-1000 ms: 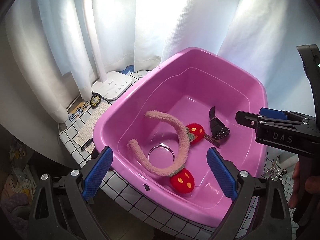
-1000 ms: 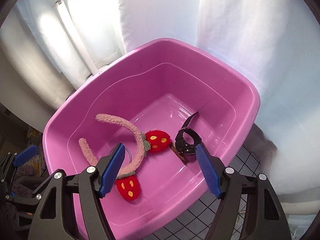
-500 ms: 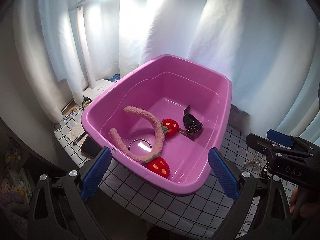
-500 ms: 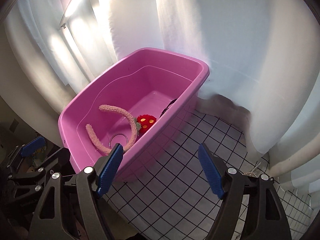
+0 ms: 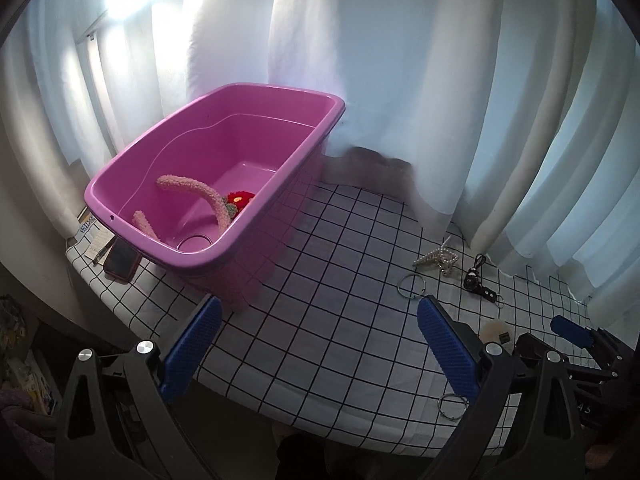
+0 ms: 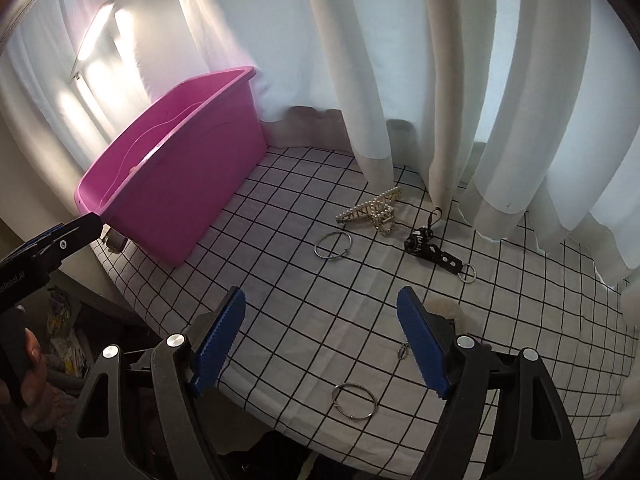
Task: Organize jewelry
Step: 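Move the left tool to the silver bangle while the right tool approaches the black hair tie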
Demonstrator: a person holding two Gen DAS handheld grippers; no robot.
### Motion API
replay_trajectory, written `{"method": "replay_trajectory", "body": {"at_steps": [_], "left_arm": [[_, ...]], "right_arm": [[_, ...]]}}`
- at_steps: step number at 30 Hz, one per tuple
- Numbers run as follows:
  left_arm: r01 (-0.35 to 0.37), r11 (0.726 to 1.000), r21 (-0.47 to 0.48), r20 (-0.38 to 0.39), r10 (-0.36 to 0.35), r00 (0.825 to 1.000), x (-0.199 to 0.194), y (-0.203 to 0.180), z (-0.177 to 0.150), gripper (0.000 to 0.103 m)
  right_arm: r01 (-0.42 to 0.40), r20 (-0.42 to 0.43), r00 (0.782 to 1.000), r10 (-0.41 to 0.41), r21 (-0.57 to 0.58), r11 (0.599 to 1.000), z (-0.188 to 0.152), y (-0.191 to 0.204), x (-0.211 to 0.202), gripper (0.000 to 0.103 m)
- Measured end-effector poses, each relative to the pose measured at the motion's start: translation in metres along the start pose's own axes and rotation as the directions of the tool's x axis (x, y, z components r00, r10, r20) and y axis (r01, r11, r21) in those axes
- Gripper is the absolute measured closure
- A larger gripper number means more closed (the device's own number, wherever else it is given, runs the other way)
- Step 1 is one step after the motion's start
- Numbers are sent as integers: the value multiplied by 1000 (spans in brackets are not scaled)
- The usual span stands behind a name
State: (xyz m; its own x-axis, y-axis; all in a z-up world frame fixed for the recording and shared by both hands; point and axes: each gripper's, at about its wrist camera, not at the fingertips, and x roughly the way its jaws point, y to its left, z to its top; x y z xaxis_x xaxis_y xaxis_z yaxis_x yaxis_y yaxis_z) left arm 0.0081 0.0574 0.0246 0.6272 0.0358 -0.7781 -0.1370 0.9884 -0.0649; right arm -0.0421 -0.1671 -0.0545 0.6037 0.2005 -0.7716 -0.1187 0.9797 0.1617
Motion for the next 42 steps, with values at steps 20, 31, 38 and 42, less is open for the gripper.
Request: {"method": "replay_trajectory", "body": {"at_steps": [20, 31, 38, 42], "left_arm": [[61, 992, 108, -147, -44, 988, 56, -111, -110, 7], [20, 998, 66, -183, -8, 983, 87, -136, -149, 7], [-30, 999, -11, -167, 28, 986, 96, -148, -173, 7], [-41, 999, -12, -147, 39, 988, 100, -154, -181, 7]], "right_arm": [[133, -51, 991, -127, 137, 982, -105, -133, 1, 28], [92, -54, 995, -87, 102, 990, -107, -160, 39, 28], [36, -48, 998, -35, 24, 999, -108, -172, 68, 28], [24, -33, 999, -24, -1, 1000, -110, -172, 78, 28]]}}
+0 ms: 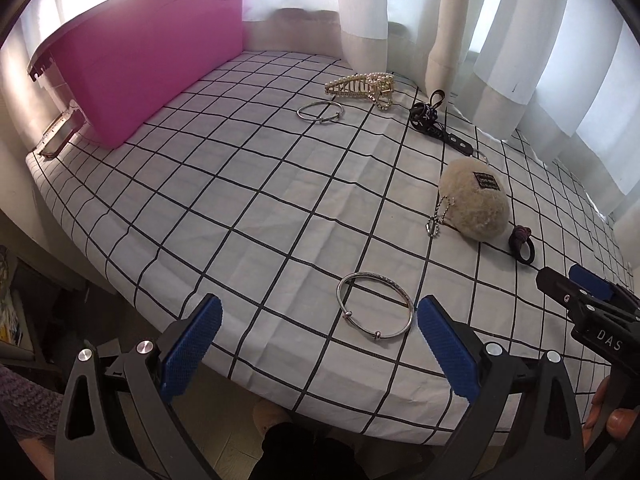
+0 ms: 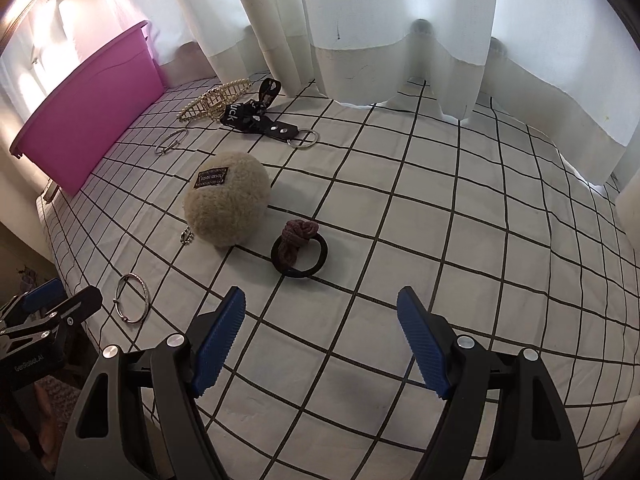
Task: Organize jewelry
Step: 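Move the left tool to the silver bangle while the right tool approaches the black hair tie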
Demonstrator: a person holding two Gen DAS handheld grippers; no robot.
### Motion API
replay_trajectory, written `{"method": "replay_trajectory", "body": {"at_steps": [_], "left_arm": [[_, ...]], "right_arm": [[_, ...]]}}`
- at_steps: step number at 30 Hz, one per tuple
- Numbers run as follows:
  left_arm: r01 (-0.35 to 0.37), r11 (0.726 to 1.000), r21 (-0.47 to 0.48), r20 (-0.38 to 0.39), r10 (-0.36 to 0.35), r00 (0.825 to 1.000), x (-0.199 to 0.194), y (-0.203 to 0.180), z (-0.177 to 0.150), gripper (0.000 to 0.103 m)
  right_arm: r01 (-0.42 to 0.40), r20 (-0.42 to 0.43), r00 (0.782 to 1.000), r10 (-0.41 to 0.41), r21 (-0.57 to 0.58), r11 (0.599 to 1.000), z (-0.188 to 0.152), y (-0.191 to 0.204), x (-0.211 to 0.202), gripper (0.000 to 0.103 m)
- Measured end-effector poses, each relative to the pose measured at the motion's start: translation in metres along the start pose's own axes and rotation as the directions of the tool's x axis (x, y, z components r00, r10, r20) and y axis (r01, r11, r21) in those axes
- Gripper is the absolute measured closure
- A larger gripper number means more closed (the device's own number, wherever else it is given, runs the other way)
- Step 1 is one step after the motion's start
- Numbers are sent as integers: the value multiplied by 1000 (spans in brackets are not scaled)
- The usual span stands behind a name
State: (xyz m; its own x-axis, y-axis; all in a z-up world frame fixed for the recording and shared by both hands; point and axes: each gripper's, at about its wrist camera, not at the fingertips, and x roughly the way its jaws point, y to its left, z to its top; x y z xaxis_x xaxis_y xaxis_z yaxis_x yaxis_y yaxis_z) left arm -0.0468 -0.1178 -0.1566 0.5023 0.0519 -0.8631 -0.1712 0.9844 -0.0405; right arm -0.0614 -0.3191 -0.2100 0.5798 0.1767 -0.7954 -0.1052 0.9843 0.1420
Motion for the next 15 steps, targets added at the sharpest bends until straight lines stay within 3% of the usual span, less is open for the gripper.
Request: {"method": "replay_trajectory", "body": {"at_steps": [15], "left_arm": [[-12, 1000, -8, 25, 12, 1000, 30, -18, -11, 7]], "right_arm": [[5, 52, 999, -2, -55, 998, 3, -2, 24, 28]]}}
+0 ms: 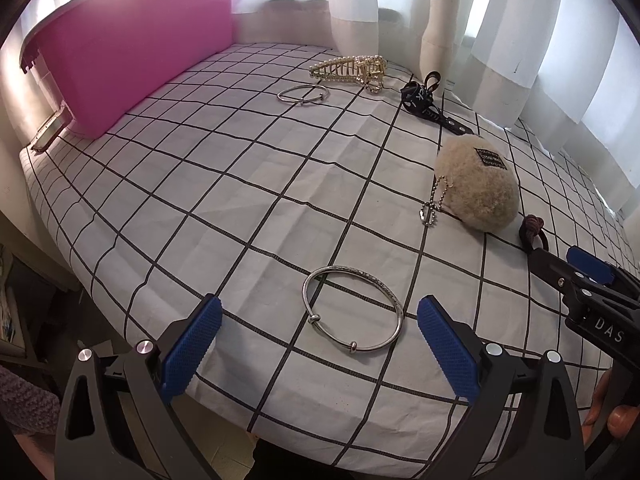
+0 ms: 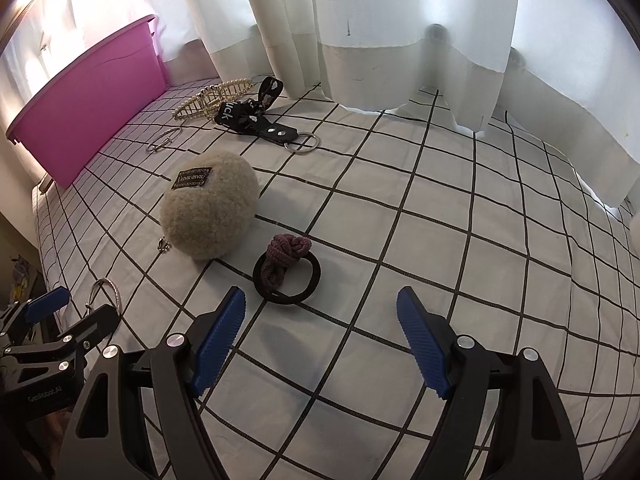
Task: Organize jewelry
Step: 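Move the left tool to the silver bangle while the right tool approaches the black hair tie, then close the left tool on the silver bangle while the right tool grasps the black hair tie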
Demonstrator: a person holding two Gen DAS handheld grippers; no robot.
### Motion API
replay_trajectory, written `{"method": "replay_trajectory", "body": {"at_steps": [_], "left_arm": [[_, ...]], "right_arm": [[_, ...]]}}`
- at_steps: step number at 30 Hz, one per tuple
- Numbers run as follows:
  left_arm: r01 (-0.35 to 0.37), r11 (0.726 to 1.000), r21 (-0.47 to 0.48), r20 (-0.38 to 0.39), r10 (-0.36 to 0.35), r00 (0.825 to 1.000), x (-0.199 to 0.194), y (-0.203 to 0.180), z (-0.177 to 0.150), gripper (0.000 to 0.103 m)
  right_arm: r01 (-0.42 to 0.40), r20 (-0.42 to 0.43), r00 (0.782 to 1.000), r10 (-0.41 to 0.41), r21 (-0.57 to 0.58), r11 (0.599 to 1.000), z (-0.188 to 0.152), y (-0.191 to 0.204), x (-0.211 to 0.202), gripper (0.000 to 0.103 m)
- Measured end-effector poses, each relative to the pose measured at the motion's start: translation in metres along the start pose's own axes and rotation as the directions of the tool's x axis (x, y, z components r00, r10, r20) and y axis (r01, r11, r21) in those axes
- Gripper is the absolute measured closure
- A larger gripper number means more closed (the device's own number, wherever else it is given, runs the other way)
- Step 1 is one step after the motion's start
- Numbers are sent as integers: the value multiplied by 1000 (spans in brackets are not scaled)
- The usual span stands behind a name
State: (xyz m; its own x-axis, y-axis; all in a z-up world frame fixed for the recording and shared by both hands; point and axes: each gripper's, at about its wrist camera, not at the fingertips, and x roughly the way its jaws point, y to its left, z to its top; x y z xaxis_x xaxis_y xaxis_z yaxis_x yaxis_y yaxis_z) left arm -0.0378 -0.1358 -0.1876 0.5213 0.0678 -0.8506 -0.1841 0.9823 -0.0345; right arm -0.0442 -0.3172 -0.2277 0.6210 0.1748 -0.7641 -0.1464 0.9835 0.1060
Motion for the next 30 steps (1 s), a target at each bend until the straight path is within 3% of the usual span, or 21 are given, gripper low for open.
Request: {"method": "replay_trajectory", "body": {"at_steps": [10, 19, 25, 30], "left_arm": [[-45, 999, 13, 47, 44, 998, 4, -3, -5, 5], [-67, 998, -12, 104, 67, 992, 3, -6, -11, 6], [-52, 999, 5, 126, 51, 991, 0, -9, -13, 15], [-43, 999, 27, 149, 39, 988, -4, -13, -16, 36]], "right_arm": [[58, 18, 998, -57, -85, 995, 6, 14, 10, 28], [58, 37, 998, -55, -96, 994, 8, 16, 13, 29], [38, 43, 999, -34, -118, 992, 7, 19, 11, 34], [22, 56, 998, -14, -157, 987, 5, 26, 9, 49]]}}
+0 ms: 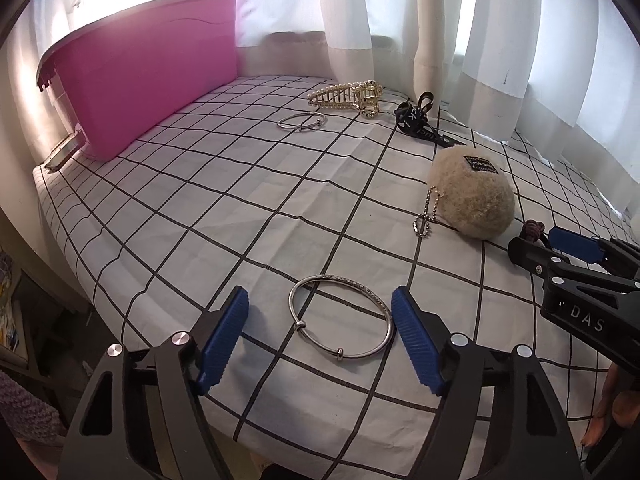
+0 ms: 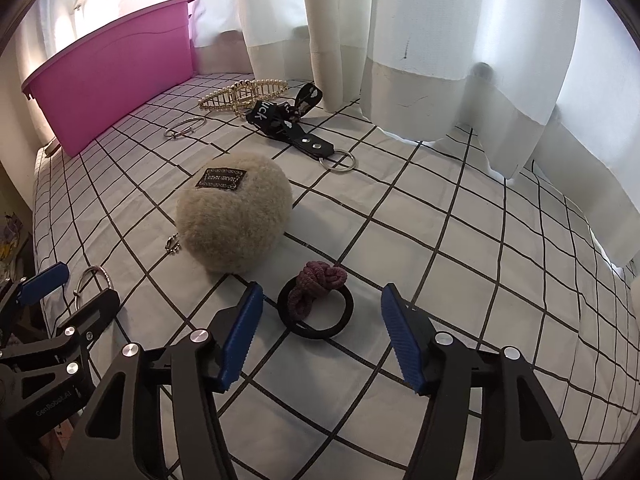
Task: Organize jewelry
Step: 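Close the left tool on the silver bangle while the right tool grasps the black hair tie, then lift the bangle with the left tool toward the tub while the right tool carries the hair tie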
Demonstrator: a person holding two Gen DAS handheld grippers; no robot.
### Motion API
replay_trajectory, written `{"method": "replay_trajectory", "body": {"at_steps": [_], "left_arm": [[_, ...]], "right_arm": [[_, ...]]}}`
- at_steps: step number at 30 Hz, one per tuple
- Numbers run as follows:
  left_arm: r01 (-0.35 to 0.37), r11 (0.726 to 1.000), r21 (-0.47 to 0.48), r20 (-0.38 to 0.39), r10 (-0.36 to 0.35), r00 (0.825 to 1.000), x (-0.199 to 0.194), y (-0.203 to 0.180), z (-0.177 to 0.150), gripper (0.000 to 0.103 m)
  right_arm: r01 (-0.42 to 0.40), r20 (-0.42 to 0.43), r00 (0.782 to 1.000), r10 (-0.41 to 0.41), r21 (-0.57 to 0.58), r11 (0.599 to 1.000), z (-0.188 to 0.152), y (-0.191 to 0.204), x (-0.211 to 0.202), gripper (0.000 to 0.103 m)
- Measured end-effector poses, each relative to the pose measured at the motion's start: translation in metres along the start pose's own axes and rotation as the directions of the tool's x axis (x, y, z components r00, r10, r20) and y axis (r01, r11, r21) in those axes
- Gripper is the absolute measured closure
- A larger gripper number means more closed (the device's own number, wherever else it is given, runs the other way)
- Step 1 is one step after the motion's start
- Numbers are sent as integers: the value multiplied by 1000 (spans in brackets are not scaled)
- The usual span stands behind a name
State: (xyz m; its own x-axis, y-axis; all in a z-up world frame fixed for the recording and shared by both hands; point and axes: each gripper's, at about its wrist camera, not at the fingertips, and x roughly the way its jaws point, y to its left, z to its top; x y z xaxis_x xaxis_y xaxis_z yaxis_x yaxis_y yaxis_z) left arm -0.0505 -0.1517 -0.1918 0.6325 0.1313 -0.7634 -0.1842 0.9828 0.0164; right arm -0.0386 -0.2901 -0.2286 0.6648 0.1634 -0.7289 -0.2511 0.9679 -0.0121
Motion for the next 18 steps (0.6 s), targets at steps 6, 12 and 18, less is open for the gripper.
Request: {"method": "replay_trajectory", "body": {"at_steps": [6, 12, 18], "left_arm": [[27, 999, 16, 9, -28, 1000, -1, -4, 0, 52], [46, 999, 14, 0, -46, 999, -1, -2, 2, 54], [66, 998, 6, -26, -66, 997, 1, -1, 6, 98]], "right_arm": [[-7, 17, 1000, 8, -27, 1000, -2, 5, -2, 80], [-42, 21, 999, 42, 4, 999, -2, -1, -2, 87], [-60, 21, 998, 60, 5, 998, -4, 0, -3, 88]]}}
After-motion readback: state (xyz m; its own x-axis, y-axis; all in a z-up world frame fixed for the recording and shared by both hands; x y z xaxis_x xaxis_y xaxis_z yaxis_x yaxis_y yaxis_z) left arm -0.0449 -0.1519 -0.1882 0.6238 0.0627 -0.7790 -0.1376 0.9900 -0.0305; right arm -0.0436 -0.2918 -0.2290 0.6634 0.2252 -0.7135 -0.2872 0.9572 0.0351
